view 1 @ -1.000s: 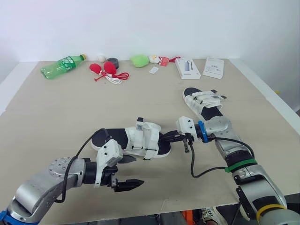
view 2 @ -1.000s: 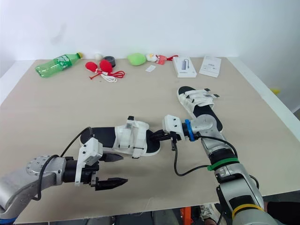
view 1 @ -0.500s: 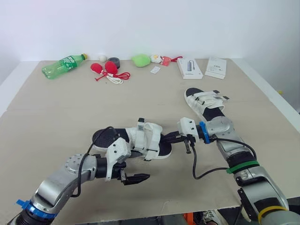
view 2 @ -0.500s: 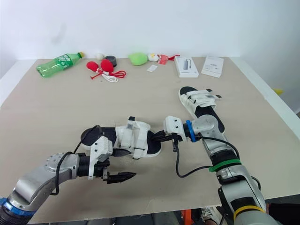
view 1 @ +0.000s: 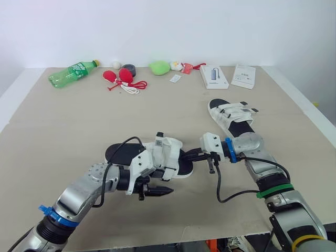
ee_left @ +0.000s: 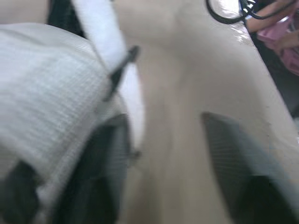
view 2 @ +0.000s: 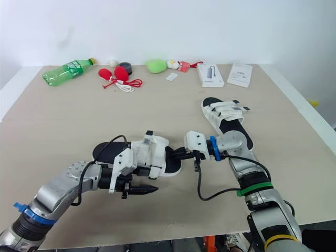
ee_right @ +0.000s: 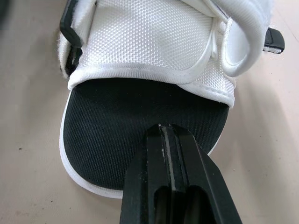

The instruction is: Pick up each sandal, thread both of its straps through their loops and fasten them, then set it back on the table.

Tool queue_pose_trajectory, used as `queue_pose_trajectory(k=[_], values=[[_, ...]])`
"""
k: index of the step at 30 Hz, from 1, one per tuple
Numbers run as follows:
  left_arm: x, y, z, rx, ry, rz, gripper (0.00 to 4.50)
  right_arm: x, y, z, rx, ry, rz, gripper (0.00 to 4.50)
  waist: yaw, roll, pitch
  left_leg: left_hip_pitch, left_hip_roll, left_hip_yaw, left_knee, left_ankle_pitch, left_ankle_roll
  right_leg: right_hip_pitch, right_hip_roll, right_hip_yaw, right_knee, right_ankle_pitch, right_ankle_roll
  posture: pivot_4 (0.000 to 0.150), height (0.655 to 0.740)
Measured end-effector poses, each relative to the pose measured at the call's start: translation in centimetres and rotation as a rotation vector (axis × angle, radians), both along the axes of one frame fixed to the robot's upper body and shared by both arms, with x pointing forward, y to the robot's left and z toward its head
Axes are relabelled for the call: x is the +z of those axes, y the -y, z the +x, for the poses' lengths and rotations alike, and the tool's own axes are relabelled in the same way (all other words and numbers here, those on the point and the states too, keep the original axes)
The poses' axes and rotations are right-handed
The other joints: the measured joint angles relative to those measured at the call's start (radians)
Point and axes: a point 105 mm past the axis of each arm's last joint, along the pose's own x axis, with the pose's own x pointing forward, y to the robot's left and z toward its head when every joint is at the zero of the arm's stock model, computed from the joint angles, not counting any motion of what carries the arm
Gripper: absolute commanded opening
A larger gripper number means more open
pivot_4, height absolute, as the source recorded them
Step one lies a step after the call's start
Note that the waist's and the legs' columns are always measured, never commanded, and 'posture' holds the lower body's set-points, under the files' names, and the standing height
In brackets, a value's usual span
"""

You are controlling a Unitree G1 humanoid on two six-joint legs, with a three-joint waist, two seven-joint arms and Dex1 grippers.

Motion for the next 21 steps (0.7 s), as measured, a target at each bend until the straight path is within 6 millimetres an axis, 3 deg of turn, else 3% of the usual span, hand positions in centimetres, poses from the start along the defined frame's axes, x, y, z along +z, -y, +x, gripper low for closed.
queue_pose_trajectory(k=[2, 8, 15, 21], values=[[0.1, -0.1, 0.0, 0.001, 0.002, -0.002, 0.05, 0.0, 0.0, 0.0, 0.0, 0.0, -0.001, 0.0, 0.0, 0.0, 0.0, 0.0, 0.0, 0.0, 0.0, 0.0, 0.0, 0.0, 0.0, 0.0, 0.0, 0.0, 0.0, 0.15, 0.74], [-0.1, -0.9, -1.5, -0.053, -0.03, 0.008, 0.05, 0.0, 0.0, -0.2, 0.005, 0.003, -0.002, 0.0, 0.0, 0.0, 0.0, 0.0, 0.0, 0.0, -0.001, -0.002, 0.001, 0.003, 0.0, 0.0, 0.0, 0.0, 0.001, 0.15, 0.74], [3.4, -1.1, -3.9, -0.165, 0.068, -0.05, 0.05, 0.1, 0.1, -0.2, 0.002, 0.002, -0.007, 0.0, 0.001, 0.001, 0.0, 0.0, 0.0, 0.0, 0.0, -0.002, 0.001, 0.005, -0.001, 0.0, 0.0, -0.001, 0.001, 0.15, 0.74], [3.5, -1.5, -4.1, -0.197, 0.113, -0.013, 0.05, 0.1, 0.0, -0.1, 0.009, 0.003, -0.011, 0.0, 0.0, 0.001, 0.0, 0.0, 0.0, 0.0, 0.0, -0.002, 0.002, 0.005, -0.001, 0.0, 0.0, -0.001, 0.001, 0.15, 0.74]])
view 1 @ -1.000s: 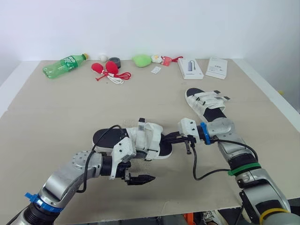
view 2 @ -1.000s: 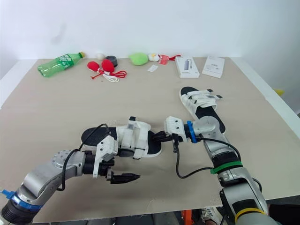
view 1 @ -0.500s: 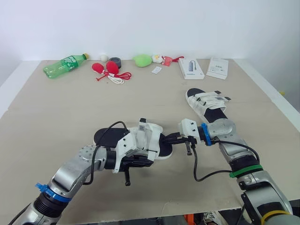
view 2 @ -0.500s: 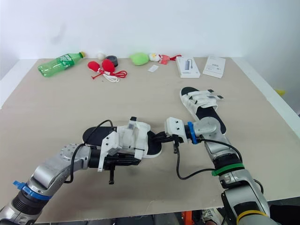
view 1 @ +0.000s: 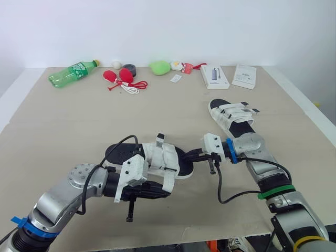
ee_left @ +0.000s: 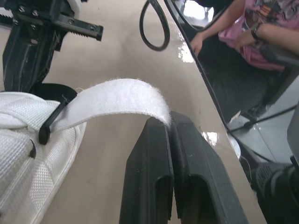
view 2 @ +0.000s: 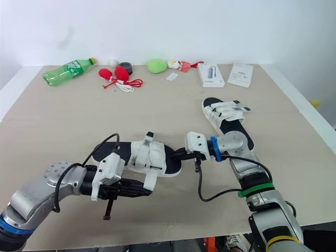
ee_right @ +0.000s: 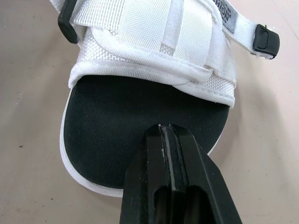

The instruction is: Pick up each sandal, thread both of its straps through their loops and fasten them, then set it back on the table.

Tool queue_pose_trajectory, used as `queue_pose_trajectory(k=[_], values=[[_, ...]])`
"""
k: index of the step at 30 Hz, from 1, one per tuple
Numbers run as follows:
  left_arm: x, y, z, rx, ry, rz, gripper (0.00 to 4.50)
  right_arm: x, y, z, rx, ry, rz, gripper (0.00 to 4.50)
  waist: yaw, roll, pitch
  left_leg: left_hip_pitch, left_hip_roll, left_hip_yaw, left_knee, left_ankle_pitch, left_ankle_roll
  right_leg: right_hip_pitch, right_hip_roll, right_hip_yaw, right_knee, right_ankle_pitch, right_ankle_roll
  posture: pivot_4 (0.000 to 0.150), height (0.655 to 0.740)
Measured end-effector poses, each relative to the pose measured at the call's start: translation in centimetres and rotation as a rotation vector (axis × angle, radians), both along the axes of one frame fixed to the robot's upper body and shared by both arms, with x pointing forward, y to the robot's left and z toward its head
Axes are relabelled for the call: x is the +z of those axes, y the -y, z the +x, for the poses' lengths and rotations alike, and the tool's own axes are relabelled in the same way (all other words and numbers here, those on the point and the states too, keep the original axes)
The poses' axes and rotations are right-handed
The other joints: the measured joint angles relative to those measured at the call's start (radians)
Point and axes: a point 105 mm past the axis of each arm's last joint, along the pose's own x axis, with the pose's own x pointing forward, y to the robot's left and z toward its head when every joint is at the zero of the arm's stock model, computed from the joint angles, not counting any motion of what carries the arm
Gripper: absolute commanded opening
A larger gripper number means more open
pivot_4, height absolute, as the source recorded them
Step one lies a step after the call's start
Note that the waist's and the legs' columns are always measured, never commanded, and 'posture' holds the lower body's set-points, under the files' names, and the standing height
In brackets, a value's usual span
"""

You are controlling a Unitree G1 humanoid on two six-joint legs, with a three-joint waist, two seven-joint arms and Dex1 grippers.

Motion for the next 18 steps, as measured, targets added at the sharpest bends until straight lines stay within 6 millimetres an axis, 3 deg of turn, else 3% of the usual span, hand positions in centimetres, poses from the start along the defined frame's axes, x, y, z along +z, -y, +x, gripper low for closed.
queue_pose_trajectory(k=[8, 11, 14, 15, 16, 18], values=[[0.2, 0.0, 0.0, -0.017, 0.036, 0.007, 0.05, 0.0, 0.0, 0.1, 0.008, -0.002, -0.004, 0.0, 0.0, 0.0, 0.0, 0.0, 0.0, 0.0, 0.0, 0.0, 0.0, 0.0, 0.0, 0.0, 0.0, 0.0, 0.0, 0.15, 0.74], [0.1, -0.1, -0.1, -0.023, 0.035, 0.02, 0.89, 0.0, 0.0, 0.1, 0.01, 0.0, -0.004, 0.0, 0.0, 0.0, 0.0, 0.0, 0.0, 0.0, 0.0, 0.0, 0.0, 0.0, 0.0, 0.0, 0.0, 0.0, 0.0, 0.15, 0.74], [0.3, -0.7, -0.5, -0.043, 0.007, 0.046, 2.37, 0.0, 0.0, 0.2, 0.009, -0.002, -0.003, 0.0, 0.0, 0.0, 0.0, 0.0, 0.0, 0.0, 0.0, 0.0, 0.0, 0.0, 0.0, 0.0, 0.0, 0.0, 0.0, 0.15, 0.74], [0.4, -0.9, -0.7, -0.051, -0.008, 0.055, 2.63, 0.0, 0.0, 0.2, 0.008, -0.003, -0.003, 0.0, -0.001, 0.0, 0.0, 0.0, 0.0, 0.0, 0.0, 0.0, 0.0, -0.001, 0.0, 0.0, 0.0, 0.0, 0.0, 0.15, 0.74], [0.7, -1.4, -0.9, -0.061, -0.037, 0.061, 3.24, -0.1, 0.0, 0.2, 0.008, -0.004, -0.003, 0.0, -0.001, 0.0, 0.0, 0.0, 0.0, 0.0, 0.001, 0.0, 0.0, -0.003, 0.0, 0.0, 0.0, 0.0, 0.0, 0.15, 0.74], [1.4, -2.3, -1.5, -0.074, -0.079, 0.082, 3.98, -0.1, 0.0, 0.3, 0.008, -0.004, -0.004, 0.0, -0.001, 0.0, 0.0, 0.0, 0.0, 0.0, 0.001, 0.0, 0.0, -0.004, 0.0, 0.0, 0.0, 0.0, 0.0, 0.15, 0.74]])
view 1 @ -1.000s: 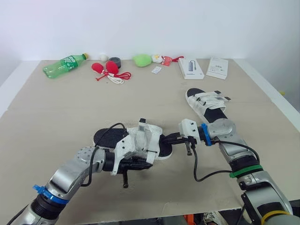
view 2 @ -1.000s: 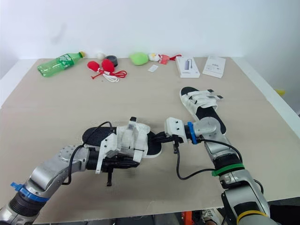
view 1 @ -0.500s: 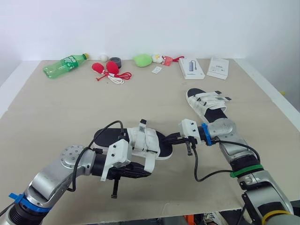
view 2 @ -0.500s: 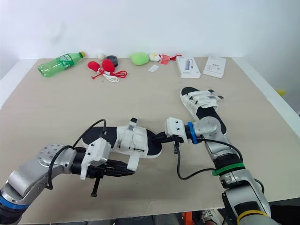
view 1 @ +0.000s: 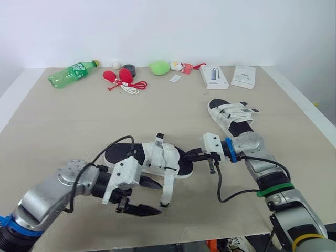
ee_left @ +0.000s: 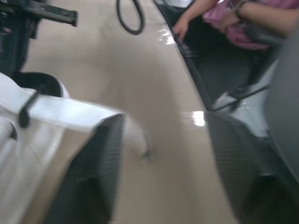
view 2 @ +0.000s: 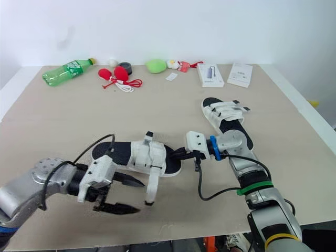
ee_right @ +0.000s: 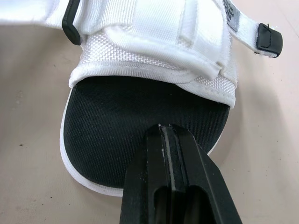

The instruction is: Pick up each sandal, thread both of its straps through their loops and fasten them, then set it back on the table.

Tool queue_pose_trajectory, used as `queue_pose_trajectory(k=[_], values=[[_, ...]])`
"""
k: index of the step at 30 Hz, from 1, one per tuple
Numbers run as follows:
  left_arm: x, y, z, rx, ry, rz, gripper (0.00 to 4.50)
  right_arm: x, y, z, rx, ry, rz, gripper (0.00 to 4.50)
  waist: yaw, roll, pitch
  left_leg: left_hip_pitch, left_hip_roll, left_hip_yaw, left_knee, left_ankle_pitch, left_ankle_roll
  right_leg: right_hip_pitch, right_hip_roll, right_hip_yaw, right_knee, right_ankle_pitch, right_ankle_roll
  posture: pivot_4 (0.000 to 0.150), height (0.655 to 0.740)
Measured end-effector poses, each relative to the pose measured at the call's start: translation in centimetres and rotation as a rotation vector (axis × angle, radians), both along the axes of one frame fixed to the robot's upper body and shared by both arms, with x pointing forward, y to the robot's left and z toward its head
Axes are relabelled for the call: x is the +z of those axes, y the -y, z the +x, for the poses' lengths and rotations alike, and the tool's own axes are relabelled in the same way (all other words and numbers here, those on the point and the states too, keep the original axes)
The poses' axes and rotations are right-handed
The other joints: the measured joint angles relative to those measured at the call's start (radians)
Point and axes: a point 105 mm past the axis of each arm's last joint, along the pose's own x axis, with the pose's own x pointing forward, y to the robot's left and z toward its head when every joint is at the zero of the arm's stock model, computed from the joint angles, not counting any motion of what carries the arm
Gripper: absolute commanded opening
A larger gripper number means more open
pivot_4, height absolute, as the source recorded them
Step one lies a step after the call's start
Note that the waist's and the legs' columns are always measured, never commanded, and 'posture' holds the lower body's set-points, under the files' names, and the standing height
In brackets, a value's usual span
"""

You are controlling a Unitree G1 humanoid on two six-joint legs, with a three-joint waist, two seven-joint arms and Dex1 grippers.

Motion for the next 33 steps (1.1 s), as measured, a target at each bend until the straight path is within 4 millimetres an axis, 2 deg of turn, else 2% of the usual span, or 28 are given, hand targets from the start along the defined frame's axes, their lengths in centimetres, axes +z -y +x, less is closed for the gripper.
queue_pose_trajectory(k=[1, 4, 6, 7, 8, 9, 10, 11, 12, 14, 16, 21, 25, 30, 31, 33], values=[[0.4, -0.6, -0.3, -0.01, -0.022, 0.016, 4.47, 0.0, 0.0, 0.0, 0.001, 0.0, -0.001, 0.0, 0.0, 0.0, 0.0, 0.0, 0.0, 0.0, 0.0, 0.0, 0.0, 0.0, 0.0, 0.0, 0.0, 0.0, 0.0, 0.15, 0.74], [1.2, -2.6, -1.0, -0.009, -0.069, 0.083, 4.47, 0.0, 0.0, 0.1, 0.009, 0.002, -0.006, 0.0, -0.001, 0.0, 0.0, 0.0, 0.0, 0.001, 0.0, 0.0, 0.0, -0.001, -0.001, 0.0, 0.0, 0.0, -0.001, 0.15, 0.74], [1.6, -3.5, -0.7, 0.004, -0.007, 0.123, 4.47, 0.1, 0.0, 0.2, 0.013, 0.002, -0.009, 0.0, -0.001, 0.0, 0.0, 0.0, 0.0, 0.001, 0.0, 0.0, 0.0, -0.001, -0.001, 0.0, 0.0, 0.0, -0.001, 0.15, 0.74], [1.7, -3.9, 0.2, 0.022, 0.094, 0.144, 4.47, 0.1, 0.1, 0.2, 0.013, -0.001, -0.01, 0.0, 0.0, 0.0, 0.0, 0.0, 0.0, 0.002, 0.0, 0.0, -0.001, -0.001, -0.002, 0.0, 0.0, -0.001, -0.001, 0.15, 0.74], [2.0, -4.6, 1.7, 0.049, 0.277, 0.185, 4.47, 0.1, 0.1, 0.3, 0.014, -0.002, -0.012, 0.0, 0.0, 0.001, 0.0, 0.0, -0.001, 0.002, 0.0, -0.001, -0.001, -0.001, -0.003, 0.0, -0.001, 0.0, -0.001, 0.15, 0.74], [2.0, -4.8, 2.1, 0.055, 0.315, 0.196, 4.47, 0.1, 0.1, 0.3, 0.014, -0.001, -0.012, 0.0, 0.0, 0.0, 0.0, 0.0, -0.001, 0.003, 0.0, 0.0, -0.001, -0.001, -0.004, 0.0, -0.001, 0.0, -0.002, 0.15, 0.74], [2.0, -5.1, 3.3, 0.033, 0.515, 0.233, 4.47, 0.0, 0.2, 0.3, 0.014, -0.003, -0.012, 0.0, 0.001, 0.001, -0.001, 0.0, -0.002, 0.004, 0.0, 0.0, -0.001, -0.001, -0.006, 0.0, -0.001, 0.0, -0.002, 0.15, 0.74], [2.1, -4.9, 3.8, 0.016, 0.619, 0.226, 4.47, 0.0, 0.2, 0.4, 0.014, -0.003, -0.013, 0.0, 0.001, 0.002, -0.001, 0.0, -0.003, 0.005, 0.0, 0.0, -0.001, 0.0, -0.007, 0.0, -0.002, 0.0, -0.002, 0.15, 0.74], [2.0, -4.6, 4.0, -0.016, 0.708, 0.227, 4.47, 0.0, 0.2, 0.4, 0.017, -0.002, -0.013, 0.0, 0.0, 0.001, -0.002, 0.0, -0.002, 0.007, 0.0, 0.0, 0.0, -0.001, -0.008, 0.0, -0.002, 0.0, -0.002, 0.15, 0.74], [1.5, -2.9, 4.2, -0.165, 1.052, 0.184, 4.47, 0.0, 0.2, 0.4, 0.018, -0.005, -0.012, 0.0, 0.001, -0.002, -0.003, 0.0, -0.002, 0.012, 0.0, 0.0, 0.001, 0.0, -0.011, 0.0, -0.003, 0.001, -0.003, 0.15, 0.74], [0.7, -1.8, 3.6, -0.258, 1.165, 0.143, 4.47, 0.0, 0.1, 0.4, 0.02, -0.007, -0.01, 0.0, 0.001, -0.003, -0.005, 0.0, -0.001, 0.012, 0.0, 0.0, 0.002, 0.004, -0.01, 0.0, -0.003, 0.001, -0.003, 0.15, 0.74], [-0.7, 0.7, 2.4, -0.39, 1.286, 0.017, 4.47, -0.1, 0.0, 0.4, 0.02, -0.009, -0.009, 0.0, 0.001, -0.002, -0.005, 0.0, 0.002, 0.012, 0.0, 0.0, 0.003, 0.004, -0.006, 0.0, -0.001, 0.002, -0.001, 0.15, 0.74], [-1.7, 2.1, 2.9, -0.439, 1.289, -0.017, 4.47, -0.1, 0.1, 0.4, 0.016, -0.011, -0.009, 0.0, 0.001, 0.0, -0.007, 0.0, 0.002, 0.012, 0.0, 0.001, 0.004, 0.005, -0.006, 0.0, -0.001, 0.002, 0.0, 0.15, 0.74], [-2.0, 3.1, 3.2, -0.475, 1.288, -0.033, 4.47, -0.2, 0.1, 0.3, 0.014, -0.008, -0.009, 0.0, 0.001, 0.001, -0.007, 0.001, 0.002, 0.012, 0.0, 0.001, 0.005, 0.005, -0.005, 0.0, -0.001, 0.002, 0.0, 0.15, 0.74], [-2.1, 3.4, 3.3, -0.487, 1.282, -0.032, 4.09, -0.2, 0.3, 0.2, 0.011, -0.006, -0.011, 0.0, 0.003, 0.002, -0.007, 0.0, 0.002, 0.011, 0.0, 0.001, 0.005, 0.006, -0.005, 0.0, 0.0, 0.002, 0.001, 0.15, 0.74], [-2.3, 3.5, 3.6, -0.497, 1.275, -0.022, 3.88, -0.2, 0.3, 0.1, 0.006, -0.005, -0.011, 0.0, 0.004, 0.002, -0.008, 0.0, 0.001, 0.011, 0.0, 0.001, 0.005, 0.006, -0.005, 0.0, 0.0, 0.002, 0.002, 0.15, 0.74]])
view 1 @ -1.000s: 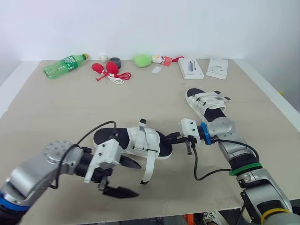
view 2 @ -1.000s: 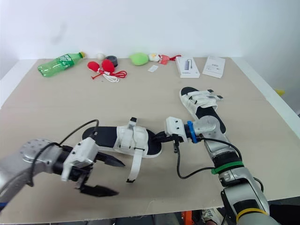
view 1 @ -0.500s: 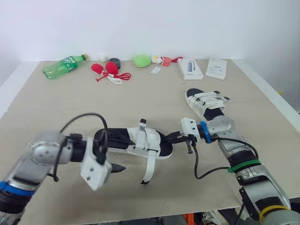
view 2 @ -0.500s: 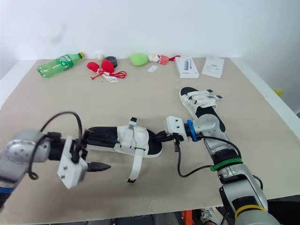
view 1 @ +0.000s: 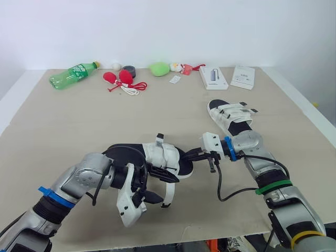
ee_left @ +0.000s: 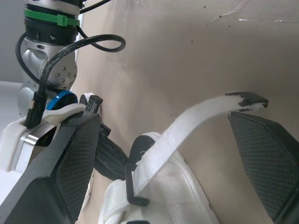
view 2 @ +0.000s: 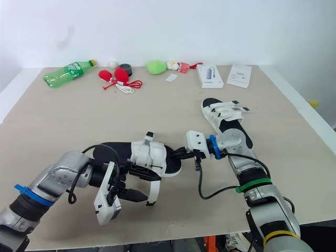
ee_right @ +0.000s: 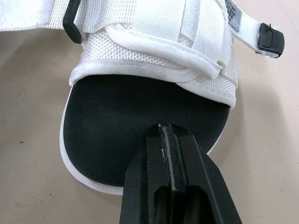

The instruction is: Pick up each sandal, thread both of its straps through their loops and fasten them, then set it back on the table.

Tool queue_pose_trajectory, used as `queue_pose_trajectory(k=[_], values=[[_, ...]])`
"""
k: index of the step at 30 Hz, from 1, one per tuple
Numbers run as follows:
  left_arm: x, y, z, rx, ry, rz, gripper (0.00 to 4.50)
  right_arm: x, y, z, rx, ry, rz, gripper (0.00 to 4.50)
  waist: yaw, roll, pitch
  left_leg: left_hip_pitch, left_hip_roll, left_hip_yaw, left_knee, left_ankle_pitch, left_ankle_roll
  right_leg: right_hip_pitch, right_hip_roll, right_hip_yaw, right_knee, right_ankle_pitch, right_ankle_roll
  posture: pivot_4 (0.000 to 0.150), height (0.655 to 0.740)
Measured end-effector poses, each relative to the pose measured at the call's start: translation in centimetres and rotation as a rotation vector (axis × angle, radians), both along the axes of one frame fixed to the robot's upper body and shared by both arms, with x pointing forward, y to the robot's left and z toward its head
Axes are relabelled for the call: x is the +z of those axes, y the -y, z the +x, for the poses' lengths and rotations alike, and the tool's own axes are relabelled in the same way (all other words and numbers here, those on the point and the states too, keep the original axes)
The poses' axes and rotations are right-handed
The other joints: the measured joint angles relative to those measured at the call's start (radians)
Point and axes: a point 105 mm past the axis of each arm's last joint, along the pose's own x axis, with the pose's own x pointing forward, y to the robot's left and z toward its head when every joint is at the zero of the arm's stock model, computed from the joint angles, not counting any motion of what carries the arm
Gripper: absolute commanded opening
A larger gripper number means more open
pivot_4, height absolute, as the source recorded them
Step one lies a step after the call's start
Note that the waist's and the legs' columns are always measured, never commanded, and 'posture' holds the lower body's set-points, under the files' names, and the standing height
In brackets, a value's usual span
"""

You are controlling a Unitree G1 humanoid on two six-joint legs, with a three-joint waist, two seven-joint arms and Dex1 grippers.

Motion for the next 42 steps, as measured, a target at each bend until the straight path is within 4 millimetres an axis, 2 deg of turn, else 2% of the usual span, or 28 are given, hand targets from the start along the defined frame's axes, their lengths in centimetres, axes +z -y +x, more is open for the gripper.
queue_pose_trajectory(k=[1, 2, 3, 11, 12, 23, 26, 29, 30, 33, 34, 35, 38, 39, 42], values=[[-0.1, 0.2, 0.0, -0.009, -0.002, 0.007, 3.71, 0.0, 0.1, -0.1, -0.005, 0.001, 0.001, 0.0, 0.002, 0.0, 0.0, 0.0, 0.0, 0.0, 0.0, 0.0, 0.0, 0.0, 0.0, 0.0, 0.0, 0.0, 0.0, 0.15, 0.74], [-0.1, 0.3, -0.1, -0.018, -0.002, 0.009, 3.14, 0.0, 0.1, -0.1, -0.009, 0.004, 0.001, 0.0, 0.004, 0.0, 0.0, 0.0, 0.0, 0.0, 0.0, 0.0, 0.0, 0.0, 0.0, 0.0, 0.0, 0.0, 0.0, 0.15, 0.74], [0.0, 0.5, -0.1, -0.025, -0.001, 0.013, 3.06, 0.0, 0.2, -0.2, -0.012, 0.004, 0.002, 0.0, 0.006, 0.0, 0.0, 0.0, 0.0, 0.0, 0.0, 0.0, 0.0, 0.0, 0.0, 0.0, 0.0, 0.0, 0.001, 0.15, 0.74], [-0.5, 0.3, -0.1, -0.019, -0.034, 0.057, 0.19, 0.0, 0.2, -0.2, -0.021, -0.001, 0.002, 0.0, 0.015, 0.001, -0.001, 0.0, 0.0, 0.0, 0.0, 0.0, 0.0, 0.0, 0.0, 0.0, 0.0, 0.0, 0.001, 0.15, 0.74], [-0.5, 0.3, -0.1, -0.017, -0.035, 0.057, 0.07, 0.0, 0.2, -0.2, -0.021, -0.001, 0.002, 0.0, 0.015, 0.001, -0.001, 0.0, 0.0, 0.0, 0.0, 0.0, 0.0, 0.0, 0.0, 0.0, 0.0, 0.0, 0.001, 0.15, 0.74], [-0.3, 0.5, 0.5, 0.033, -0.079, 0.035, 0.03, 0.0, 0.2, -0.2, -0.021, -0.001, 0.002, 0.0, 0.016, 0.001, -0.001, 0.0, 0.0, 0.0, 0.0, 0.0, 0.0, 0.0, 0.0, 0.0, 0.0, 0.0, 0.001, 0.15, 0.74], [1.0, 0.9, 1.1, 0.095, -0.183, -0.047, 0.03, 0.0, 0.2, -0.2, -0.021, -0.001, 0.002, 0.0, 0.015, 0.001, -0.001, 0.0, 0.0, 0.0, 0.0, 0.0, 0.0, 0.0, 0.0, 0.0, 0.0, 0.0, 0.001, 0.15, 0.74], [2.1, 0.7, 1.5, 0.17, -0.335, -0.129, 0.03, 0.0, 0.1, -0.2, -0.019, 0.0, 0.001, 0.0, 0.015, 0.001, -0.001, 0.0, 0.0, 0.0, 0.0, 0.0, 0.0, 0.0, 0.001, 0.0, 0.001, 0.0, 0.001, 0.15, 0.74], [2.6, 0.3, 1.6, 0.224, -0.484, -0.17, 0.03, 0.0, 0.1, -0.2, -0.018, 0.0, 0.001, 0.0, 0.015, 0.001, -0.001, 0.0, 0.0, -0.001, 0.0, 0.0, 0.001, 0.0, 0.001, 0.0, 0.001, 0.0, 0.001, 0.15, 0.74], [3.7, -1.0, 2.0, 0.323, -0.758, -0.205, 0.03, 0.0, 0.2, -0.1, -0.021, -0.002, 0.0, 0.0, 0.015, 0.001, -0.001, 0.0, 0.001, -0.002, 0.0, 0.0, 0.001, 0.0, 0.001, -0.001, 0.002, 0.0, 0.001, 0.15, 0.74], [4.3, -1.4, 2.1, 0.352, -0.906, -0.218, 0.03, 0.0, 0.2, -0.1, -0.022, -0.002, 0.0, 0.0, 0.015, 0.001, -0.001, 0.001, 0.001, -0.002, 0.0, 0.0, 0.001, 0.0, 0.001, -0.001, 0.002, 0.0, 0.001, 0.15, 0.74], [4.4, -1.5, 2.1, 0.355, -0.922, -0.221, 0.03, 0.0, 0.2, -0.1, -0.022, -0.002, 0.0, 0.0, 0.014, 0.001, -0.001, 0.001, 0.001, -0.002, 0.0, 0.0, 0.001, 0.0, 0.001, -0.001, 0.002, 0.0, 0.001, 0.15, 0.74], [5.1, -2.1, 2.5, 0.393, -1.159, -0.254, 0.03, 0.0, 0.2, -0.1, -0.023, -0.003, 0.0, 0.0, 0.014, 0.001, 0.0, 0.001, 0.001, -0.002, 0.001, 0.0, 0.001, 0.0, 0.001, -0.001, 0.002, 0.0, 0.001, 0.15, 0.74], [5.2, -2.5, 2.9, 0.421, -1.299, -0.27, 0.03, 0.0, 0.1, -0.1, -0.02, -0.001, 0.0, 0.0, 0.014, 0.001, 0.0, 0.001, 0.001, -0.002, 0.001, 0.0, 0.001, 0.0, 0.001, -0.001, 0.002, 0.0, 0.001, 0.15, 0.74], [5.4, -2.8, 3.6, 0.452, -1.476, -0.289, 0.03, 0.1, 0.0, 0.0, -0.016, 0.002, 0.001, 0.0, 0.015, 0.001, 0.0, 0.001, 0.001, -0.003, 0.001, 0.0, 0.0, -0.001, 0.002, -0.002, 0.002, 0.0, 0.001, 0.15, 0.74]])
